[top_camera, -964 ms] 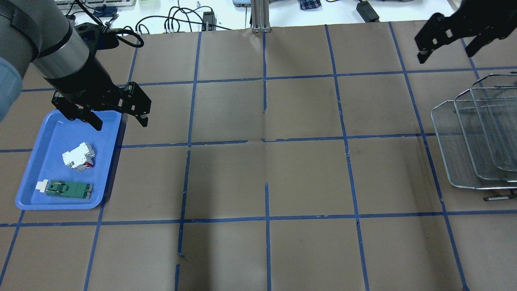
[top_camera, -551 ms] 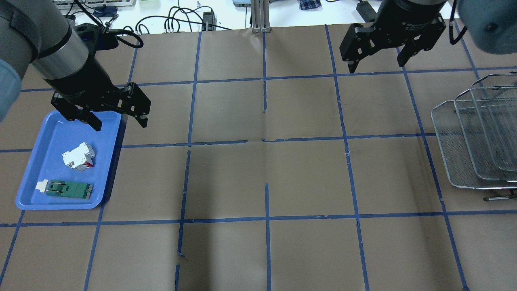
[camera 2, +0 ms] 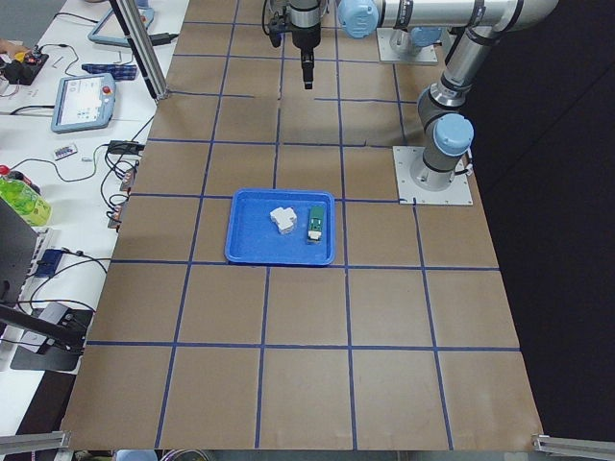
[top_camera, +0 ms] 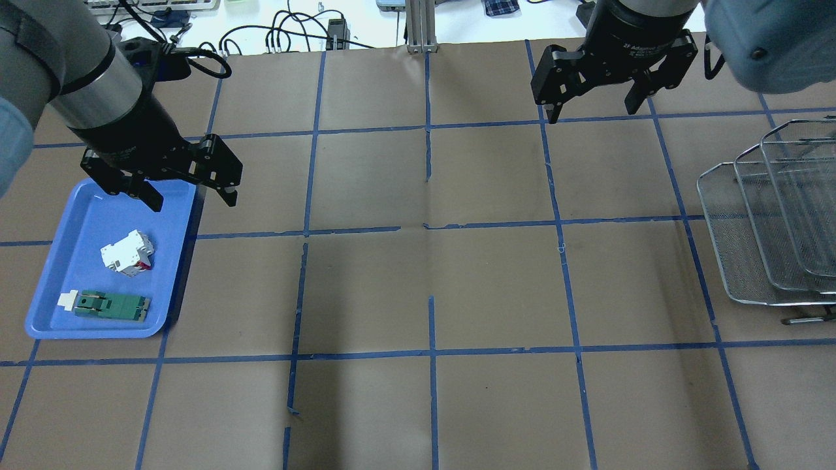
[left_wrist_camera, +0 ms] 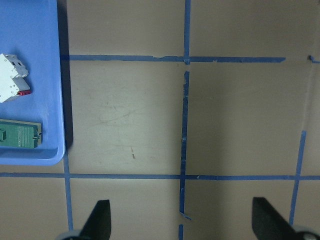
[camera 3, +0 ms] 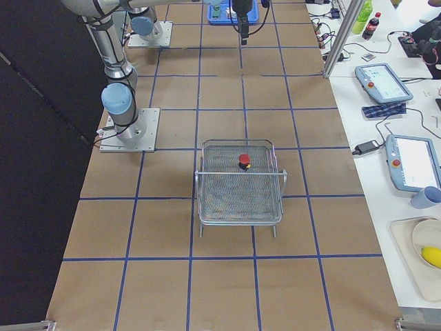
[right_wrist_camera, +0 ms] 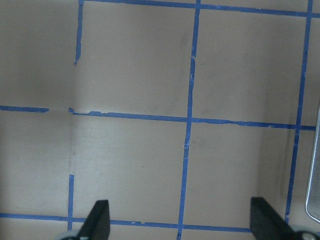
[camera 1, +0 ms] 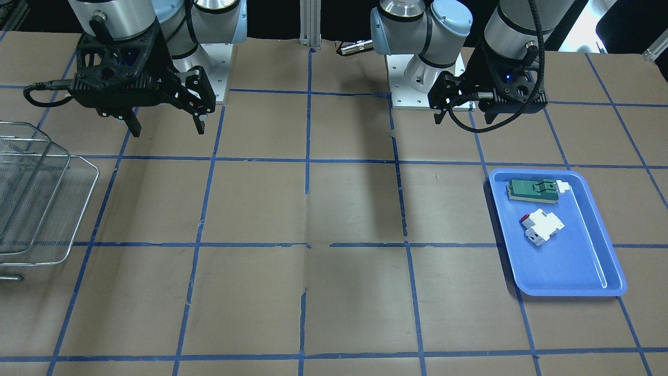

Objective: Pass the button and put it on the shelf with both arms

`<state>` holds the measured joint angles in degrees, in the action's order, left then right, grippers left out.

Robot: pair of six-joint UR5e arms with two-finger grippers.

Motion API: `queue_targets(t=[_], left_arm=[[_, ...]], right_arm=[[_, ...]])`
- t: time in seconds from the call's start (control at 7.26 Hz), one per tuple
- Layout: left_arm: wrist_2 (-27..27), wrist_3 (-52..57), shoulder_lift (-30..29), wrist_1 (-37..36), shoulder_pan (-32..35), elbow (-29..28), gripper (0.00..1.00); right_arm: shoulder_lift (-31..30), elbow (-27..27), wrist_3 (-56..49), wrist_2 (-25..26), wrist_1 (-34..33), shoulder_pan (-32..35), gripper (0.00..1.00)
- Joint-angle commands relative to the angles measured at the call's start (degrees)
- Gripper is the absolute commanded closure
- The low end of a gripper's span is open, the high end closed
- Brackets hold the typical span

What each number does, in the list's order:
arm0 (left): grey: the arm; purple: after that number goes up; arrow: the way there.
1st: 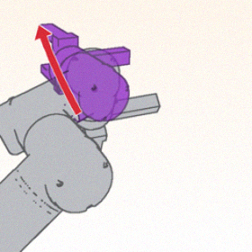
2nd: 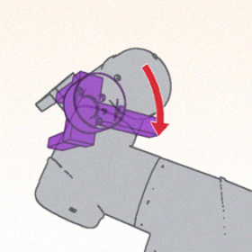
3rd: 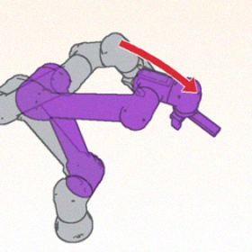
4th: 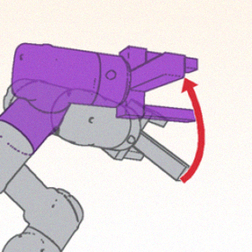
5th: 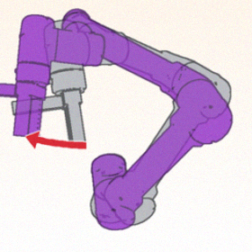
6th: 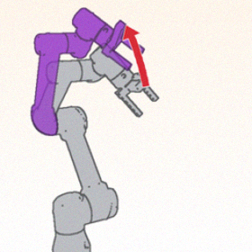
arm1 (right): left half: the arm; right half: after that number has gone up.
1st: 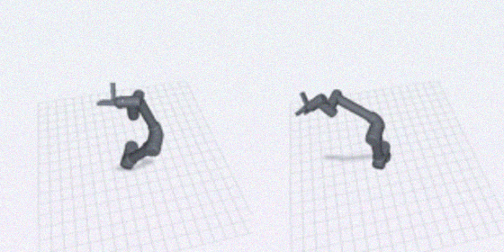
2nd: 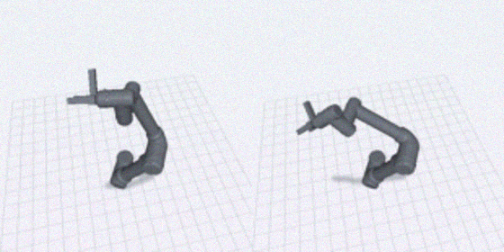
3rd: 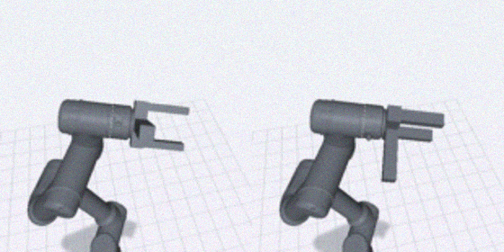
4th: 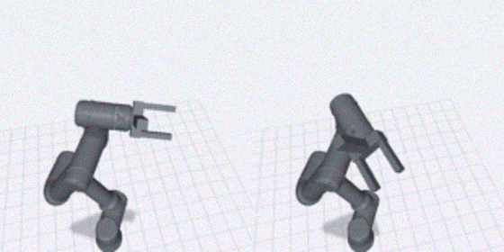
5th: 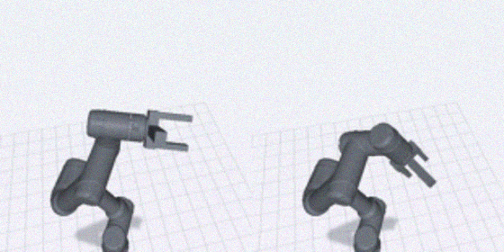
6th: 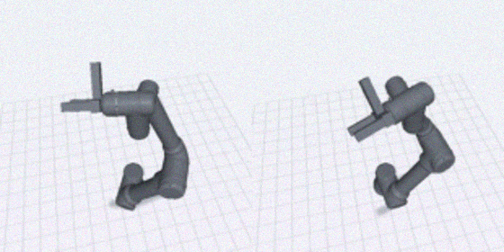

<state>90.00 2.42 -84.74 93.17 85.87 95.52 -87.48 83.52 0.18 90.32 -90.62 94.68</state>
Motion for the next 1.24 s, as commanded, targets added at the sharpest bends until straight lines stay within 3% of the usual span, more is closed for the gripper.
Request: queue_targets(t=[0.0, 1.1], left_arm=[[-0.35, -0.05, 0.02, -0.18, 0.0, -0.07, 0.0], [-0.53, -0.13, 0.28, -0.44, 0.0, -0.07, 0.0]], right_arm=[[0.82, -0.11, -0.01, -0.32, 0.53, -1.76, 0.0], [0.29, -0.02, -0.01, -0.14, 0.8, -2.74, 0.0]])
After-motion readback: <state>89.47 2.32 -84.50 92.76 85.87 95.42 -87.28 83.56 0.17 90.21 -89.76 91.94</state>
